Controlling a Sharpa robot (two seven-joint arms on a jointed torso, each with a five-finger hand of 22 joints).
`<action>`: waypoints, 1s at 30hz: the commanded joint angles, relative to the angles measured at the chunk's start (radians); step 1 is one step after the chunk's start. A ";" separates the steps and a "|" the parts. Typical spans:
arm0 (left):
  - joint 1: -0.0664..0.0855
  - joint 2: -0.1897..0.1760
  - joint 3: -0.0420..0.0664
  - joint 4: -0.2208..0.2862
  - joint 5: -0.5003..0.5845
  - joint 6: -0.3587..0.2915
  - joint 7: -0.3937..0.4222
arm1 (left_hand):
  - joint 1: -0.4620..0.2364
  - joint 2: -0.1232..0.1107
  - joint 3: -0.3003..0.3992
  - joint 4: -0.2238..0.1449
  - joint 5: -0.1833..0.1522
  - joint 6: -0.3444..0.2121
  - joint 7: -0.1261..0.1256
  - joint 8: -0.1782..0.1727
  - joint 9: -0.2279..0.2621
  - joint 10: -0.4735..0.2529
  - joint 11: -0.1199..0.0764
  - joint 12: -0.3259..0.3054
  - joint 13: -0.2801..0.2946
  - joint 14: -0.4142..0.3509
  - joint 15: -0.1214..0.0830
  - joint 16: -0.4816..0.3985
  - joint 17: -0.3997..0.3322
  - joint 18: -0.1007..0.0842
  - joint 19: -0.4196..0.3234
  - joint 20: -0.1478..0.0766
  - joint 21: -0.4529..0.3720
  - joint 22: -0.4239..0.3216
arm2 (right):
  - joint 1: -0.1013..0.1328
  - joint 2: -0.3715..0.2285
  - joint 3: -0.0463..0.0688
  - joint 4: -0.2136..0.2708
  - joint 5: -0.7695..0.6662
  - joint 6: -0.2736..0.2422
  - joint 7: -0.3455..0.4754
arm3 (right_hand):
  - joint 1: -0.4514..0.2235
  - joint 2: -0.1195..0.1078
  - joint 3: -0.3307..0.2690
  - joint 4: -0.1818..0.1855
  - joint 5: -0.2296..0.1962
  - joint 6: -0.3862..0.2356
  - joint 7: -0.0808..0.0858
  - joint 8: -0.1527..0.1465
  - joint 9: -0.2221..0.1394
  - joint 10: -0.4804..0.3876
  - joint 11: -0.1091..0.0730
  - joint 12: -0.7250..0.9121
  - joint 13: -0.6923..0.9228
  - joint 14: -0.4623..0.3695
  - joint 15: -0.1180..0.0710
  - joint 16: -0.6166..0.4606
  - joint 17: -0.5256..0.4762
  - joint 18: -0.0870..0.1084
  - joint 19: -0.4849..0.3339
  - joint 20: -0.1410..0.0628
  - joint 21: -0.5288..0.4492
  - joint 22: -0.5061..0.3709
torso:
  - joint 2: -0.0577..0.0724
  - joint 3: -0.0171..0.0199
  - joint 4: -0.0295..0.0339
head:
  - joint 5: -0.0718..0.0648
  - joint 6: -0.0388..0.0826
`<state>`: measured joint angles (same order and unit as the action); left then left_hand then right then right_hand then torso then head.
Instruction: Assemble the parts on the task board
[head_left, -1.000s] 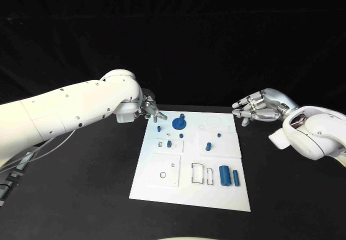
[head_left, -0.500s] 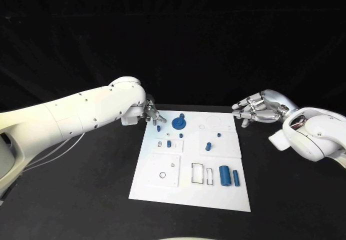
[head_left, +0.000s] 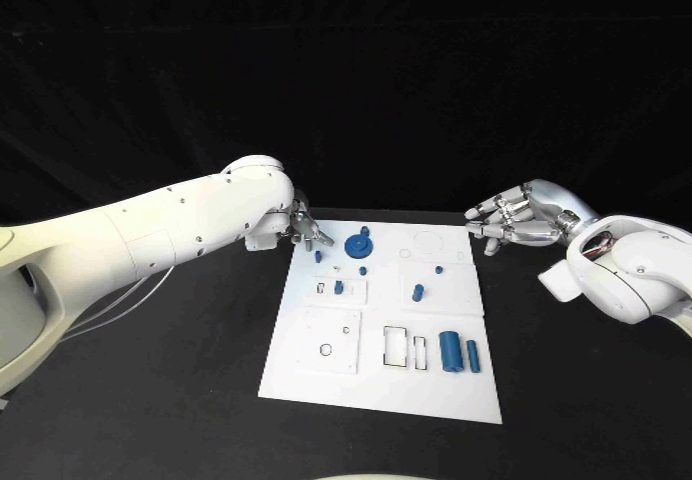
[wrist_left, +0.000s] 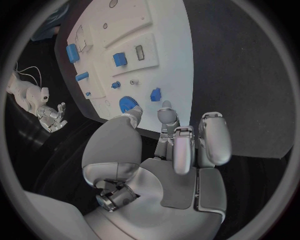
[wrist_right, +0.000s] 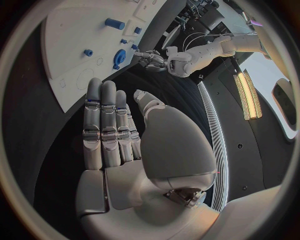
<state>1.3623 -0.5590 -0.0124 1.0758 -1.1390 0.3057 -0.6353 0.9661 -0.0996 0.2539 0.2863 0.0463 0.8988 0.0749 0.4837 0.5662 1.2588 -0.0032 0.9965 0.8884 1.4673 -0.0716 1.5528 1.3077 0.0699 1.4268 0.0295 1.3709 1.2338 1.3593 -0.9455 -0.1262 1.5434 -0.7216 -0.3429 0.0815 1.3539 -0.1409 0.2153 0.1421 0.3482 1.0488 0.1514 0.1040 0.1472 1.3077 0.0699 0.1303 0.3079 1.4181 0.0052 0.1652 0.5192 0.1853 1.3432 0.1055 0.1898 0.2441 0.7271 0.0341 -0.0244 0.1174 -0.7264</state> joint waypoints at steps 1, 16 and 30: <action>-0.003 0.006 0.000 -0.008 0.002 0.032 0.010 | 0.013 0.001 -0.008 0.002 0.004 0.006 0.000 -0.005 -0.002 0.005 0.003 0.006 0.001 0.098 0.008 0.005 0.245 0.000 0.009 0.000 0.004 0.002 | 0.000 0.001 0.000 0.001 -0.004 0.008 0.002 | -0.007 0.002 -0.004 0.003 0.005 -0.009 0.000 -0.003 0.001 -0.008 0.000 0.002 0.001 -0.009 0.001 -0.003 0.001 -0.004 -0.005 0.002 -0.004 -0.002 | -0.001 0.0001 0.0006 | -0.001 -0.001; -0.014 0.016 -0.001 -0.026 0.012 0.061 0.006 | 0.074 0.035 -0.022 -0.003 0.004 0.017 -0.002 -0.005 -0.018 0.007 0.002 0.012 0.000 0.099 0.007 0.008 0.250 -0.002 0.012 0.001 0.010 0.013 | 0.000 0.001 0.000 0.003 -0.004 0.008 0.002 | -0.007 0.002 -0.004 0.003 0.005 -0.009 0.000 -0.003 0.001 -0.008 0.000 0.002 0.001 -0.009 0.001 -0.003 0.001 -0.004 -0.005 0.002 -0.004 -0.002 | -0.001 0.0006 0.0011 | -0.001 -0.006; -0.014 0.017 -0.001 -0.021 0.026 0.055 0.006 | 0.099 0.053 -0.023 -0.004 0.004 0.027 -0.004 -0.001 -0.023 0.010 -0.001 0.016 0.002 0.100 0.006 0.009 0.251 -0.002 0.014 0.001 0.013 0.017 | 0.000 0.002 0.000 0.002 -0.004 0.009 0.001 | -0.007 0.002 -0.004 0.003 0.005 -0.009 0.000 -0.003 0.001 -0.008 0.000 0.002 0.001 -0.009 0.001 -0.003 0.001 -0.004 -0.005 0.002 -0.004 -0.002 | -0.002 0.0006 0.0000 | 0.004 -0.007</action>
<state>1.3486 -0.5445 -0.0130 1.0524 -1.1222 0.3484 -0.6360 1.0562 -0.0464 0.2346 0.2838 0.0463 0.9165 0.0710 0.4796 0.5448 1.2609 -0.0053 1.0071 0.8895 1.4673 -0.0716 1.5583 1.3075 0.0699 1.4332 0.0284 1.3774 1.2500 1.3592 -0.9447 -0.1261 1.5454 -0.7216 -0.3421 0.0816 1.3540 -0.1409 0.2153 0.1421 0.3482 1.0488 0.1514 0.1040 0.1472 1.3078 0.0699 0.1303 0.3075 1.4181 0.0052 0.1652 0.5190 0.1853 1.3432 0.1055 0.1898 0.2442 0.7255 0.0345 -0.0242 0.1208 -0.7330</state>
